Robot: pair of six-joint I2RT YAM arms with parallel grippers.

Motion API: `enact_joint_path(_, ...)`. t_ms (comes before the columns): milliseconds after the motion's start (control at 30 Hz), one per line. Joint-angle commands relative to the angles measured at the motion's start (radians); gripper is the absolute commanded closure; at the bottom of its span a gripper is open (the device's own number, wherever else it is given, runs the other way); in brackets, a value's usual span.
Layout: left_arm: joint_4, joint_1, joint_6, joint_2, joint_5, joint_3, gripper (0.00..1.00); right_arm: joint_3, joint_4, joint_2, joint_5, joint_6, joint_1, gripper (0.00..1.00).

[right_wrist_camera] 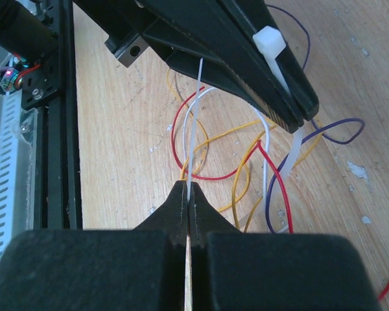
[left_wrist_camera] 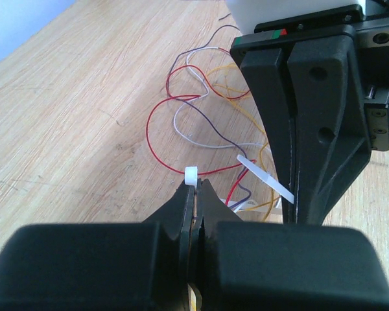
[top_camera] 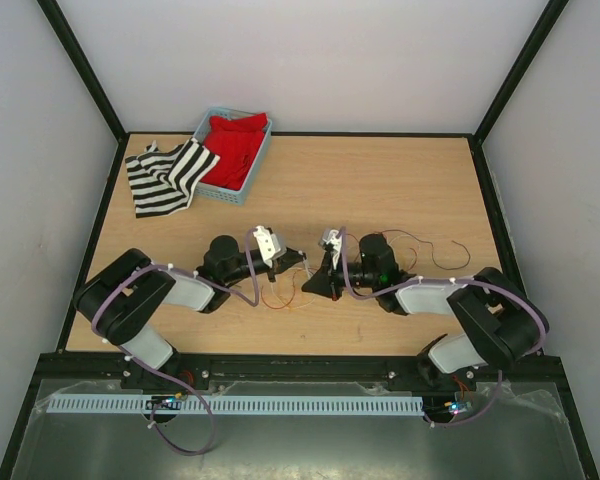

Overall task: Zip-tie the wires
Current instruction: Tie the cable at the center of the board.

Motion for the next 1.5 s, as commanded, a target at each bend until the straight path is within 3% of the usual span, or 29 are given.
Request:
enact_joint_path(0, 0.049, -0.006, 0.054, -0.026, -0.017, -0.014, 1.00, 0.036, 0.018, 0.043, -0.105, 0.023, -0.016, 1.00)
enact_joint_path(200, 0.051, -0.012, 0.091, -0.037, -0.043, -0.028, 1.00, 0.068, 0.017, 0.109, -0.197, 0.043, -0.033, 1.00)
enact_joint_path(1467, 0.051, -0.063, 0.193, -0.056, -0.125, -0.052, 1.00, 0.098, -0.094, 0.133, -0.178, -0.001, -0.036, 1.00)
